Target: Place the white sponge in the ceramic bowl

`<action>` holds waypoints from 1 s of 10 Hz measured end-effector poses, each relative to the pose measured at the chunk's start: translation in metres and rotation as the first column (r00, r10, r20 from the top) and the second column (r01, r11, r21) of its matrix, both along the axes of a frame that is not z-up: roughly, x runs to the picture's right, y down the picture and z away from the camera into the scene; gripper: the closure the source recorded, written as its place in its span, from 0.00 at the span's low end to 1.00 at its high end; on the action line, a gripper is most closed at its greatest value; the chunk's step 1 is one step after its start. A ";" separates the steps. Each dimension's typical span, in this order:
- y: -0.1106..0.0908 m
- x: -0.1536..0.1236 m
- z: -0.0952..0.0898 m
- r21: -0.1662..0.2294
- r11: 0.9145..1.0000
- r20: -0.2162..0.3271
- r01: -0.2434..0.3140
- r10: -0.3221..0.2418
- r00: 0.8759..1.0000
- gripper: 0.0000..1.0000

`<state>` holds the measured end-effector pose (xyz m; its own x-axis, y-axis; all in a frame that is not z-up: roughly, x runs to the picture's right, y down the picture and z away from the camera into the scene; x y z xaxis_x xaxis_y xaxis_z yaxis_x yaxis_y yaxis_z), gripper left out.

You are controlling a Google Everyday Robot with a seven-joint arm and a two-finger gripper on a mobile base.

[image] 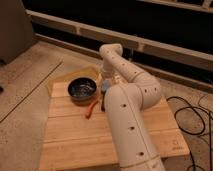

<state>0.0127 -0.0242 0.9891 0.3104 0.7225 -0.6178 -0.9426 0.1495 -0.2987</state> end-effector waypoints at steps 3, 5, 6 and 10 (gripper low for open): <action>0.001 0.013 0.007 -0.019 1.000 -0.025 0.005 -0.005 1.000 0.35; 0.004 0.015 0.011 -0.032 0.999 -0.029 0.017 -0.018 0.999 0.35; 0.006 0.015 0.013 -0.037 0.999 -0.026 0.020 -0.021 0.999 0.35; 0.015 0.020 0.019 -0.063 0.998 -0.028 0.027 -0.029 0.999 0.35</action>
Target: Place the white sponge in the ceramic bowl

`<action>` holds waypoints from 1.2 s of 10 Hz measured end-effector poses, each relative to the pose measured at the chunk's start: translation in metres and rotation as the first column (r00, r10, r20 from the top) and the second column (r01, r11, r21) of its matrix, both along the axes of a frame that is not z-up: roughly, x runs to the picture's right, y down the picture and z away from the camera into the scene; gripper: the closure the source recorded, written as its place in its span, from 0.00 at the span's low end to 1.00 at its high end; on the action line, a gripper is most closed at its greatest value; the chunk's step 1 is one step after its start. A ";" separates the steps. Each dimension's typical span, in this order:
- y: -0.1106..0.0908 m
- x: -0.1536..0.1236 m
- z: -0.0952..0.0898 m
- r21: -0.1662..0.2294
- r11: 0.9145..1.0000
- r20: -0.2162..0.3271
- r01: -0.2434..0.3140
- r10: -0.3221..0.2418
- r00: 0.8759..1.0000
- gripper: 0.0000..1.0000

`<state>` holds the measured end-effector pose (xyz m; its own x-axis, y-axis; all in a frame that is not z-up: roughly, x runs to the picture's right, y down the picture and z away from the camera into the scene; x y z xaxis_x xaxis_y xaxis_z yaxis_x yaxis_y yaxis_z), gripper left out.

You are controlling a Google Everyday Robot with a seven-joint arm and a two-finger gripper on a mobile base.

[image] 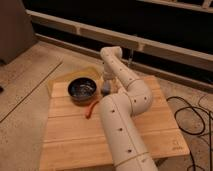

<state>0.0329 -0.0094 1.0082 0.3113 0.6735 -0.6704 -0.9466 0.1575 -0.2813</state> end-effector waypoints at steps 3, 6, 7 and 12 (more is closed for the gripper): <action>0.010 -0.001 0.001 -0.031 1.000 0.013 -0.001 0.001 1.000 0.47; 0.014 -0.005 0.000 -0.046 0.999 0.033 0.000 0.002 0.999 0.80; 0.014 -0.005 0.000 -0.047 0.999 0.036 -0.003 0.005 0.999 0.93; -0.020 0.001 -0.012 0.022 0.999 0.025 -0.034 0.034 0.999 1.00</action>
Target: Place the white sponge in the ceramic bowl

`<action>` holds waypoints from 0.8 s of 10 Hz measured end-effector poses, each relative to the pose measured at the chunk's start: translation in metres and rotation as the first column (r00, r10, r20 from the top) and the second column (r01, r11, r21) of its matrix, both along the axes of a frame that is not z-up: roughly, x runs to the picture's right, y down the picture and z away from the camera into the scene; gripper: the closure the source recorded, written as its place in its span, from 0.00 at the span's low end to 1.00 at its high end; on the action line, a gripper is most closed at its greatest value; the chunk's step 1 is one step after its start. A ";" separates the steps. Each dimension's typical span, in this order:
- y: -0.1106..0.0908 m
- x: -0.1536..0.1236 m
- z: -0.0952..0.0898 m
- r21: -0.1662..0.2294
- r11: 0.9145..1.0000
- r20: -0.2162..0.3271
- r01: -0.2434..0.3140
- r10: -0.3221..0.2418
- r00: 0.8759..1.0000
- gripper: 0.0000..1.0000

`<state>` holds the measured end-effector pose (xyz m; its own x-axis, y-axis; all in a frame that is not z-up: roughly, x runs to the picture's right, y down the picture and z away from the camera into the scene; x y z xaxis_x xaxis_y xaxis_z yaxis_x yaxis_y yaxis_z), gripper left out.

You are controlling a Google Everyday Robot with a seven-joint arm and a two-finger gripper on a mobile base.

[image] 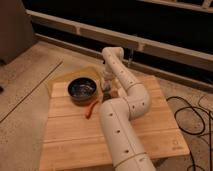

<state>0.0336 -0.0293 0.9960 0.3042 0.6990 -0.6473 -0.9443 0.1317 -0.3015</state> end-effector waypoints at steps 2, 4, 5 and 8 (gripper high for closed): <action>-0.021 0.002 -0.010 0.040 0.999 -0.001 -0.011 0.011 1.000 1.00; -0.044 0.000 -0.022 0.084 0.996 0.005 -0.017 0.016 1.000 1.00; -0.055 -0.004 -0.028 0.105 0.994 0.015 -0.008 0.006 1.000 1.00; -0.083 -0.031 -0.045 0.162 0.986 0.058 0.045 -0.055 0.997 1.00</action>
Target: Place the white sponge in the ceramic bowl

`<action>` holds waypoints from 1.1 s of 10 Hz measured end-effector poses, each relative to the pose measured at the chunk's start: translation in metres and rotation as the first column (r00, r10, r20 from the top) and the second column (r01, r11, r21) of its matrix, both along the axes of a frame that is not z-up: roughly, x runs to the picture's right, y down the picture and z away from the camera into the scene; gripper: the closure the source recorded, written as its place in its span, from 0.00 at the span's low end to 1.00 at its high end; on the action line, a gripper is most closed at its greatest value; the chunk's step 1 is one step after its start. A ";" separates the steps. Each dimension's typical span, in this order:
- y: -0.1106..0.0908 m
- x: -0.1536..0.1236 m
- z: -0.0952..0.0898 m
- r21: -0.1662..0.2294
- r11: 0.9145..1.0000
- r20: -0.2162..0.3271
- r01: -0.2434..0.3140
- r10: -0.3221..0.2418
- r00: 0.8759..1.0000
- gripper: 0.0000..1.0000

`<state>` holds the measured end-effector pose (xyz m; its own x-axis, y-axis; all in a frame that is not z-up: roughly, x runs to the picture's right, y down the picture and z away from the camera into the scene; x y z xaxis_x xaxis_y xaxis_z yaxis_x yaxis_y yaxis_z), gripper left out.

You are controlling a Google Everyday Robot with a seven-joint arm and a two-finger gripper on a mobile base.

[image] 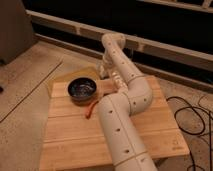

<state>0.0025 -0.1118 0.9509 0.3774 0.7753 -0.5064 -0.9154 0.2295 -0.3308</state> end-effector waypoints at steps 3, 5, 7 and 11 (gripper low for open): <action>-0.003 0.000 -0.004 0.002 1.000 -0.006 0.015 -0.015 1.000 1.00; -0.002 -0.003 -0.003 0.002 1.000 -0.003 0.017 -0.017 1.000 1.00; 0.000 -0.007 -0.004 -0.006 1.000 0.008 0.020 -0.020 1.000 1.00; 0.014 -0.060 -0.004 -0.029 0.992 0.092 0.122 -0.119 0.989 1.00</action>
